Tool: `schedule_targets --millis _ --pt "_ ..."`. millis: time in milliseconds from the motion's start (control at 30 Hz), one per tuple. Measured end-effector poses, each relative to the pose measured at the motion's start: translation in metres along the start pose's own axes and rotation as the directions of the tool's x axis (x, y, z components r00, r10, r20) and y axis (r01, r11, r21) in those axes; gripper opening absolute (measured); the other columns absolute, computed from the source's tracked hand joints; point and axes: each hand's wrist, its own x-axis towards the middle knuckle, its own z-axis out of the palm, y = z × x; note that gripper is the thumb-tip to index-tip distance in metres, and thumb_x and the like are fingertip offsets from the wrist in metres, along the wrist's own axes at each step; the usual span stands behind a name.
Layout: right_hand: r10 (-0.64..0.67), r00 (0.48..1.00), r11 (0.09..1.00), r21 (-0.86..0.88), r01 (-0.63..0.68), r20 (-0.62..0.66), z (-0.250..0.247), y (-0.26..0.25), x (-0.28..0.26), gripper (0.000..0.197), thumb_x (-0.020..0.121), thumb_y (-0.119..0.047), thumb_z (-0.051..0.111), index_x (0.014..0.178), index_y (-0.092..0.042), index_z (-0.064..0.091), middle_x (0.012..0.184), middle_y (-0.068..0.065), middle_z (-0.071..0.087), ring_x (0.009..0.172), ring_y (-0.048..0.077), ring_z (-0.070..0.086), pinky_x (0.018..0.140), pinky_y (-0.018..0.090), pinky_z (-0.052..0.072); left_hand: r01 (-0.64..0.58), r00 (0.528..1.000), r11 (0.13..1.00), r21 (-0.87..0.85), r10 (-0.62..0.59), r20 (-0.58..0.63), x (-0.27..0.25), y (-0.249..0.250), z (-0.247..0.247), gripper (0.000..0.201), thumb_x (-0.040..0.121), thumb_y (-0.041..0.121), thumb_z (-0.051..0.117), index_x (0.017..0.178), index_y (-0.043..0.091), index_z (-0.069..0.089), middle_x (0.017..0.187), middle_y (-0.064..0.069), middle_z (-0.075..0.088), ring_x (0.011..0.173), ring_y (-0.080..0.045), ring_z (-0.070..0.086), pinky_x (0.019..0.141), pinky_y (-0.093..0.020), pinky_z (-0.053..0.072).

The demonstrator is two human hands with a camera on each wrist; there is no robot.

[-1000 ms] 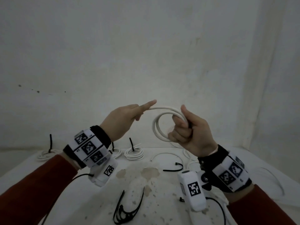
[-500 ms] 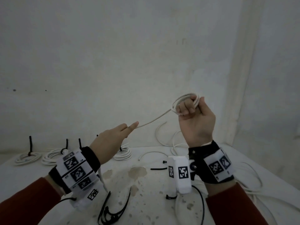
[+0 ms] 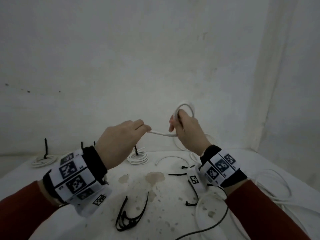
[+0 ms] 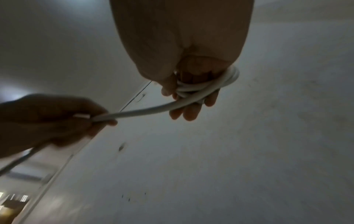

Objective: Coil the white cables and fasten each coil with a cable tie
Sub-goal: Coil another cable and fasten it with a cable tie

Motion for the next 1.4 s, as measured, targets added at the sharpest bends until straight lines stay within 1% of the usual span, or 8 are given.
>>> schedule_targets --millis 100,233,400,600,733,1000,1233,1400 --pt "-0.031 0.967 0.993 -0.099 0.058 0.252 0.003 -0.005 -0.009 0.019 0.100 -0.022 0.044 0.085 -0.012 0.047 0.069 -0.009 0.061 0.060 0.001 0.054 0.063 0.032 0.044 0.021 0.999 0.994 0.103 -0.017 -0.036 0.005 -0.008 -0.011 0.043 0.067 -0.010 0.060 0.099 0.018 0.065 0.087 0.002 0.063 0.068 -0.023 0.060 0.037 -0.022 0.030" --pt "-0.039 0.940 0.991 0.131 -0.006 0.338 0.000 -0.020 -0.022 0.041 0.102 -0.039 0.035 0.075 -0.014 0.053 0.058 -0.010 0.050 0.053 0.008 0.045 0.058 0.029 0.039 0.039 0.998 0.994 0.102 -0.032 -0.061 0.010 -0.021 -0.013 0.032 0.078 -0.004 0.065 0.099 0.020 0.065 0.087 0.003 0.064 0.069 -0.023 0.059 0.041 -0.025 0.034" --pt "0.064 0.919 0.798 0.532 -0.282 0.390 -0.004 -0.040 -0.028 0.069 0.095 -0.060 0.025 0.049 -0.018 0.055 0.040 -0.007 0.035 0.037 0.009 0.027 0.043 0.019 0.024 0.122 0.987 0.955 -0.272 -0.146 -0.072 0.017 -0.015 -0.010 0.023 0.091 0.025 0.037 0.106 0.028 0.055 0.088 0.010 0.061 0.075 -0.009 0.054 0.059 -0.032 0.048" --pt "0.066 0.904 0.282 0.861 -0.423 0.423 -0.003 -0.046 -0.022 0.065 0.091 -0.057 0.024 0.044 -0.015 0.040 0.031 -0.005 0.021 0.029 0.010 0.015 0.045 0.028 0.015 0.310 0.926 0.424 -0.851 -0.336 0.171 0.018 0.014 -0.004 0.028 0.086 0.047 0.055 0.105 0.028 0.063 0.097 0.002 0.069 0.093 -0.031 0.061 0.084 -0.044 0.047" --pt "0.102 0.914 0.217 0.888 -0.405 0.392 0.000 -0.051 -0.022 0.064 0.093 -0.055 0.026 0.044 -0.016 0.039 0.030 -0.005 0.020 0.027 0.009 0.015 0.043 0.028 0.013 0.319 0.903 0.229 -0.920 -0.368 0.222 0.019 0.023 0.003 0.017 0.094 0.025 0.051 0.100 0.015 0.063 0.082 0.006 0.065 0.074 0.001 0.058 0.069 -0.010 0.041" --pt "0.238 0.953 0.472 0.835 -0.284 0.190 0.010 -0.058 -0.026 0.059 0.090 -0.058 0.037 0.069 -0.008 0.058 0.042 0.001 0.027 0.039 0.018 0.034 0.062 0.035 0.044 0.292 0.894 0.391 -0.873 -0.437 0.103 0.022 0.031 0.013 0.027 0.099 0.029 0.028 0.081 0.017 0.043 0.076 0.004 0.045 0.067 -0.009 0.048 0.066 -0.019 0.046" --pt "0.069 0.942 0.403 0.854 -0.328 0.329 0.001 -0.056 -0.035 0.043 0.090 -0.047 0.035 0.069 -0.010 0.046 0.043 0.000 0.043 0.040 0.012 0.042 0.071 0.034 0.045 0.332 0.911 0.550 -0.767 -0.397 0.110 0.026 0.029 0.010 0.025 0.097 0.036 0.030 0.079 0.022 0.040 0.076 -0.004 0.051 0.066 -0.026 0.054 0.057 -0.019 0.043" --pt "0.075 0.933 0.301 0.884 -0.357 0.352 -0.009 -0.058 -0.034 0.037 0.092 -0.042 0.039 0.068 -0.014 0.042 0.038 -0.007 0.027 0.033 0.007 0.023 0.048 0.023 0.037 0.231 0.952 0.619 -0.750 -0.304 0.042 0.029 0.031 0.021 0.018 0.101 0.025 0.032 0.094 0.015 0.045 0.076 0.001 0.048 0.062 -0.008 0.041 0.058 -0.017 0.036"
